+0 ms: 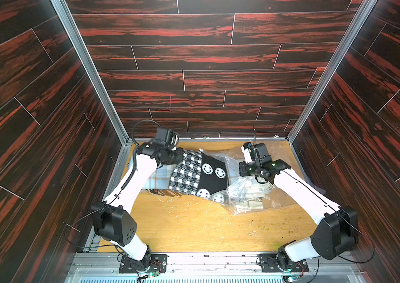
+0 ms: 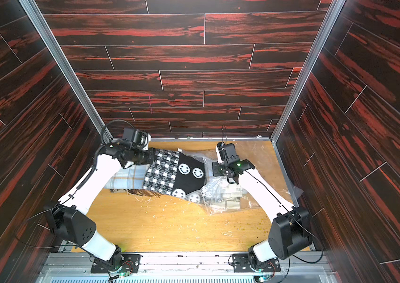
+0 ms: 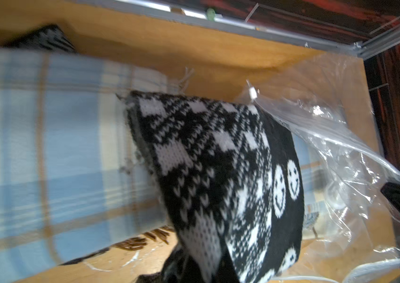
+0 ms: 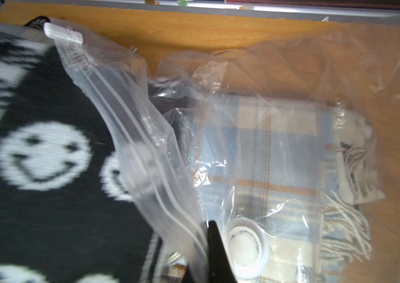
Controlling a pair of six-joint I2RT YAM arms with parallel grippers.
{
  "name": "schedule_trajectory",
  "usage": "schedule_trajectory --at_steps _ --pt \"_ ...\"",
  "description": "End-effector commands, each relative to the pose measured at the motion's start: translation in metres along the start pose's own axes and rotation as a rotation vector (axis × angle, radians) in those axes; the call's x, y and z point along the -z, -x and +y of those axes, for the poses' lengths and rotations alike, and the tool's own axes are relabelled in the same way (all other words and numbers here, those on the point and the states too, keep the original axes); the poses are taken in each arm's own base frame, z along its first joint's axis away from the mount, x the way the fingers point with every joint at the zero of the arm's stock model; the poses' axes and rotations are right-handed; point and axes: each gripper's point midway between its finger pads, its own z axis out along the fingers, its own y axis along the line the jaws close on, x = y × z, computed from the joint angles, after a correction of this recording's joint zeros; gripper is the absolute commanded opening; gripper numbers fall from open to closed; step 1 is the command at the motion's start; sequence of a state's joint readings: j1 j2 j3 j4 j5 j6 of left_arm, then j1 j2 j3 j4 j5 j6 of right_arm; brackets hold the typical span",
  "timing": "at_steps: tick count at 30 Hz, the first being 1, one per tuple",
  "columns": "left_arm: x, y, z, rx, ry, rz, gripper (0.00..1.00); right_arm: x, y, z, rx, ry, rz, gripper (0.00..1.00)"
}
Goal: Take the scarf out of the vacuum bag
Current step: Take out the scarf from the vacuum bag, then place the scarf at the center of the board.
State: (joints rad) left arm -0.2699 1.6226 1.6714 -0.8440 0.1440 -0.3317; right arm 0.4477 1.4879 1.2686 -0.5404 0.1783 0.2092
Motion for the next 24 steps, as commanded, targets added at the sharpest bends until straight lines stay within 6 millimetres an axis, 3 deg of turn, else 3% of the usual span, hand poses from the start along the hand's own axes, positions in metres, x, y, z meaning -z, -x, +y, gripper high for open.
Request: schedule_trajectory --at_steps 1,10,24 --pt "0.018 0.016 0.036 -0.042 0.16 -0.03 0.0 -0.008 -0.003 -0.013 -0.015 -0.059 0.002 0.0" --pt "0.025 0.038 0.081 -0.028 0.291 -0.053 0.0 -0.016 -0.009 -0.026 -0.04 -0.089 0.019 0.0" --pt "0.036 0.066 0.132 0.078 0.368 -0.122 0.0 -0.018 -0.006 -0.044 -0.061 -0.137 0.027 0.0"
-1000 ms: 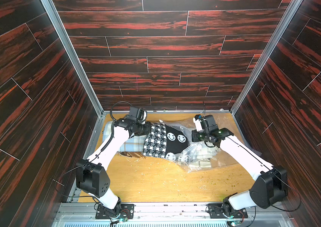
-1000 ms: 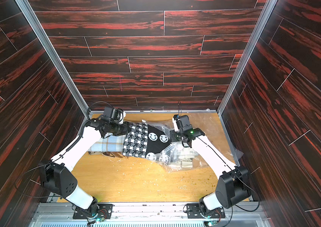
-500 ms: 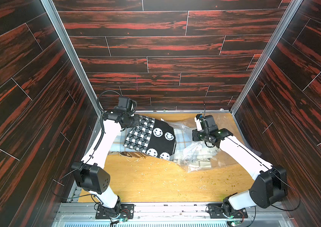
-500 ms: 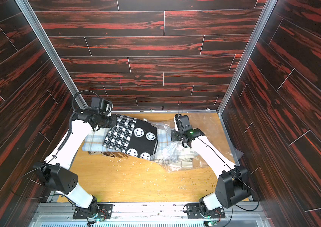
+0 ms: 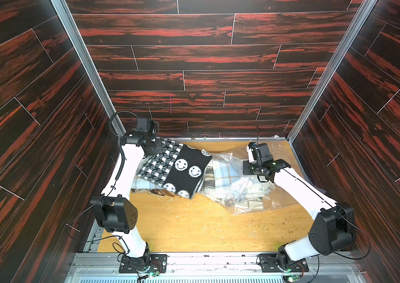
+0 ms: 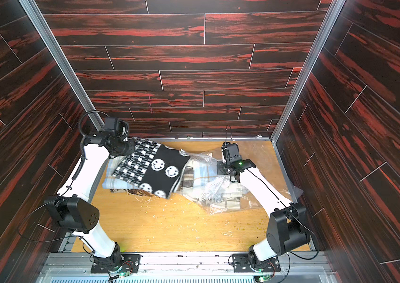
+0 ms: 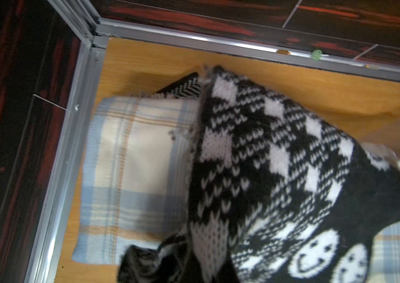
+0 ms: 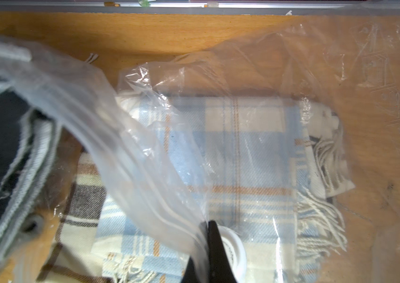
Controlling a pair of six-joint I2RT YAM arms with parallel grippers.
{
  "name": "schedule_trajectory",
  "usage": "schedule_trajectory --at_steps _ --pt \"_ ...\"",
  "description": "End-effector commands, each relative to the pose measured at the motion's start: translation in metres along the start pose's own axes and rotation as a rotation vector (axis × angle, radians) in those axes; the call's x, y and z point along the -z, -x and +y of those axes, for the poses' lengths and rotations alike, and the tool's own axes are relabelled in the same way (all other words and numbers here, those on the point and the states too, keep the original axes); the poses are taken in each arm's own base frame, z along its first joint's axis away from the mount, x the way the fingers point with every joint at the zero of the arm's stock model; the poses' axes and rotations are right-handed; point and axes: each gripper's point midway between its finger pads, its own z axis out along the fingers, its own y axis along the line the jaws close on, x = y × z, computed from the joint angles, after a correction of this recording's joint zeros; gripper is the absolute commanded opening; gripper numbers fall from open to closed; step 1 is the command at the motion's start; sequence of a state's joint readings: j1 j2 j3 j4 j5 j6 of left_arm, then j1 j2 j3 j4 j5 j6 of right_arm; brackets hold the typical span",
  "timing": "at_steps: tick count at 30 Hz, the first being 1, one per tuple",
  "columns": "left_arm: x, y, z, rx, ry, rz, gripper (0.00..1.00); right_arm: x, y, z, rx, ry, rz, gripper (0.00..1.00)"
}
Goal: Take the scarf out of the vacuum bag
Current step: Place the scarf at the center of the board.
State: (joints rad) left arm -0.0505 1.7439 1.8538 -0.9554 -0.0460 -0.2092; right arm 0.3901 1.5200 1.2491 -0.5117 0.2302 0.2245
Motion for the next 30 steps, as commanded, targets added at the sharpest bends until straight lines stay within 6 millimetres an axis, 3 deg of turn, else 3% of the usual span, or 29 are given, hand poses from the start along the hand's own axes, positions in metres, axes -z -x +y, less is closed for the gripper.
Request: schedule_trajectory --at_steps 1,18,20,25,30 --pt "0.014 0.021 0.022 0.048 0.061 -0.079 0.0 -0.003 -0.003 -0.011 -0.003 -0.044 0.019 0.0" --pt "-0.01 0.035 0.075 0.247 0.061 -0.132 0.0 0.002 0.002 -0.018 -0.005 -0.065 0.012 0.0" --pt "-0.028 0.03 0.082 0.256 0.08 -0.1 0.0 0.003 0.003 -0.019 -0.003 -0.068 0.011 0.0" --pt "-0.036 0.022 0.109 0.299 0.179 -0.102 0.0 0.006 0.005 -0.022 -0.004 -0.078 0.006 0.0" --pt "-0.044 0.017 0.121 0.292 0.222 -0.089 0.0 0.007 0.006 -0.021 -0.001 -0.069 0.005 0.0"
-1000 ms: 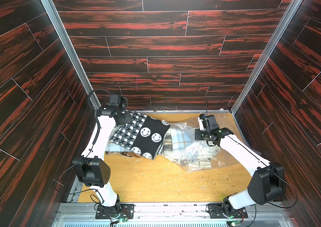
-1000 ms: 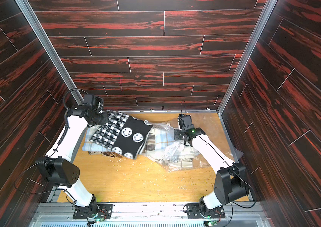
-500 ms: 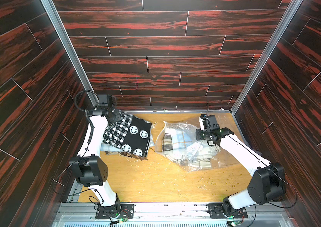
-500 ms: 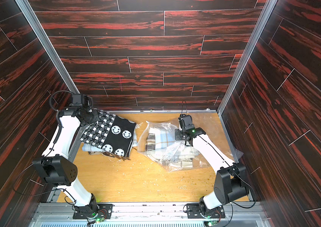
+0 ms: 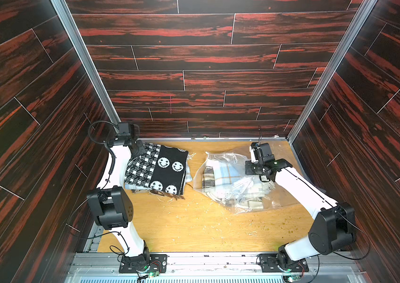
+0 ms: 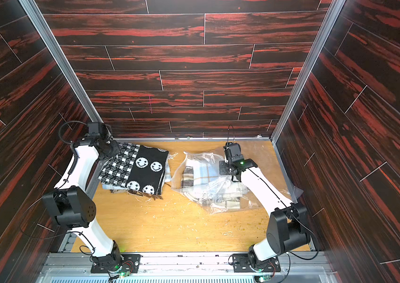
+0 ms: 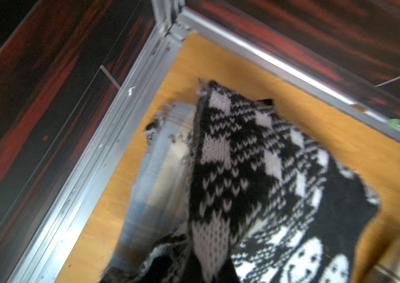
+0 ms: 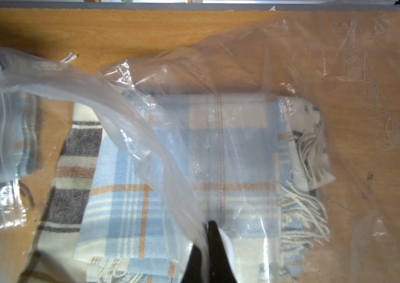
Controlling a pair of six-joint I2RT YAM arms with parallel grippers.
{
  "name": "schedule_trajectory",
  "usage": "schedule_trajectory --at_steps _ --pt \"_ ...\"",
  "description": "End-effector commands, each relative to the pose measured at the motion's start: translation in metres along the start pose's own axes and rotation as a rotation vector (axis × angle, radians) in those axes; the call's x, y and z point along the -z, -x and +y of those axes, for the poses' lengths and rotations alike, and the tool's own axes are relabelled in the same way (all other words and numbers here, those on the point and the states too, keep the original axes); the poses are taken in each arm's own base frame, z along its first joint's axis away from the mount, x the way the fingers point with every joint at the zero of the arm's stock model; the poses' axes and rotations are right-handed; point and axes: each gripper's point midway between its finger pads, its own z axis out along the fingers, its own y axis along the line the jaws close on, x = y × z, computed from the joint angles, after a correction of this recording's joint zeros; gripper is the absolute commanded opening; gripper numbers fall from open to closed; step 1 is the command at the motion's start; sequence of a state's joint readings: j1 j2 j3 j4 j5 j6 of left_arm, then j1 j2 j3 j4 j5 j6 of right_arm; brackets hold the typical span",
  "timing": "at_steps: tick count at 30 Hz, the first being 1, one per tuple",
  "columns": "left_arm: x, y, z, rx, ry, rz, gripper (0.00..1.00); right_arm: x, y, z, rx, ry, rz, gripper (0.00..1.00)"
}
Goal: Take the scarf out of the vacuum bag
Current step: Place the scarf at the center of the board.
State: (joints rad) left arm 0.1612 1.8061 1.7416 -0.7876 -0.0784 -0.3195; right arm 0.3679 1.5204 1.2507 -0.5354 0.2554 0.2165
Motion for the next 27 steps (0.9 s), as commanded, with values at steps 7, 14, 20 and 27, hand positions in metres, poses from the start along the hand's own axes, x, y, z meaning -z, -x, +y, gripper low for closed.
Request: schedule_trajectory --at_steps 7,14,20,27 --pt "-0.004 0.016 0.022 0.011 0.106 -0.065 0.2 0.009 0.011 0.0 0.004 0.017 -0.014 0.0" --pt "-0.001 0.017 0.021 0.01 0.093 -0.075 0.79 0.01 0.011 0.002 0.006 0.028 -0.016 0.0" --pt "0.006 0.014 0.008 0.014 0.006 -0.071 1.0 0.011 0.011 0.005 0.005 0.045 -0.018 0.0" --pt "0.038 0.001 -0.047 0.082 -0.359 -0.079 1.0 0.018 0.014 0.024 0.013 0.154 -0.043 0.0"
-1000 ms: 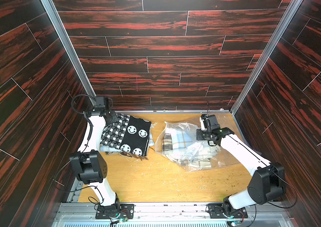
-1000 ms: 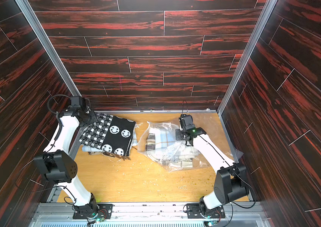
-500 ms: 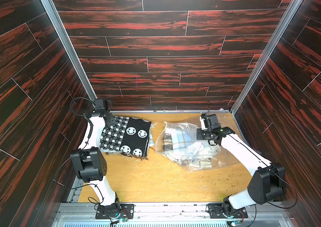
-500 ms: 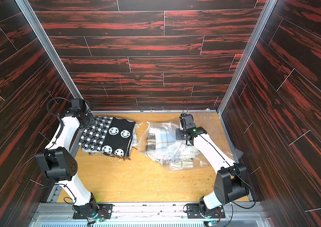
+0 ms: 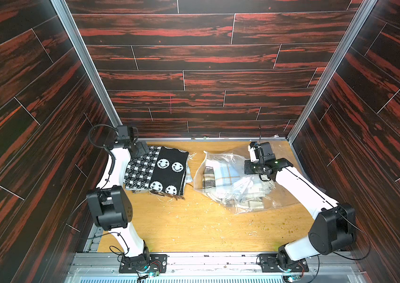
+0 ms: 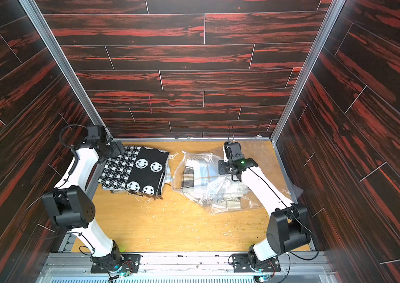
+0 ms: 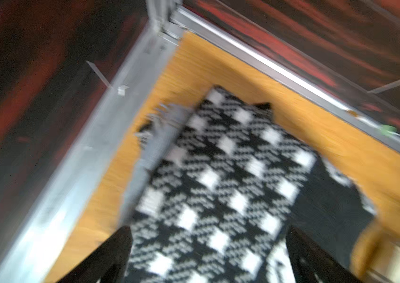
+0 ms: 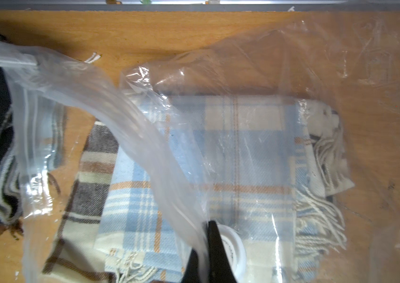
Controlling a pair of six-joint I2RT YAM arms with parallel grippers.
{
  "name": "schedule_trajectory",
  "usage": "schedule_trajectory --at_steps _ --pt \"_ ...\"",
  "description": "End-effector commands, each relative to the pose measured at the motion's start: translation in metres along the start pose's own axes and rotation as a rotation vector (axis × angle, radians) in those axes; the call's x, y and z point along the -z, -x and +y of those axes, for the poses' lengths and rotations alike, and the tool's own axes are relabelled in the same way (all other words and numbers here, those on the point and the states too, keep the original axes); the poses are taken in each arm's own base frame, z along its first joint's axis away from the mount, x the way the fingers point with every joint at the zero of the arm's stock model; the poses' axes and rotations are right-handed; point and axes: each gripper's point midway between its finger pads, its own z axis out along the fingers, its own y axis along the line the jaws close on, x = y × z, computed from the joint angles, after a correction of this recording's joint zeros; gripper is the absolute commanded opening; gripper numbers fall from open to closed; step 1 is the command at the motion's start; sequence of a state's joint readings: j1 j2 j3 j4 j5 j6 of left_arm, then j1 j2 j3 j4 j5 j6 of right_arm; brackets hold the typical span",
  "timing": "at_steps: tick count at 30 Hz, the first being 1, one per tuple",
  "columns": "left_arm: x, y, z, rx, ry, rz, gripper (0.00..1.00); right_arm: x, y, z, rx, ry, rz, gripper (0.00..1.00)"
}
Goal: Take the scarf out of the vacuum bag
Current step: Place the scarf at the center of the board, then take out the scarf from the vacuum bag.
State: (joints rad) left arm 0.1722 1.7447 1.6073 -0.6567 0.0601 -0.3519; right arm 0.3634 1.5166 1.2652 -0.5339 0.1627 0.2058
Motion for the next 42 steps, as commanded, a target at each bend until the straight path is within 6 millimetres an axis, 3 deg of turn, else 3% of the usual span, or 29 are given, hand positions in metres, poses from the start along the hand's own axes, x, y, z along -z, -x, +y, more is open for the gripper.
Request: schedule_trajectory --at_steps 1,8,23,30,42 --pt "0.037 0.01 -0.046 0.053 -0.28 -0.073 1.0 0.013 0.011 0.011 0.013 0.066 -0.046 0.0" --pt "0.046 -0.019 -0.098 0.129 -0.606 -0.022 1.0 0.02 0.01 0.025 0.03 0.138 -0.059 0.0" --pt "0.044 -0.13 -0.201 -0.025 -0.768 0.214 0.97 0.03 0.006 0.046 0.034 0.266 -0.065 0.0" --pt "0.029 -0.183 -0.23 -0.075 -0.794 0.314 0.94 0.03 0.003 0.052 0.033 0.305 -0.059 0.0" --pt "0.007 -0.254 -0.266 -0.156 -0.791 0.419 0.89 0.033 -0.001 0.057 0.021 0.338 -0.05 0.0"
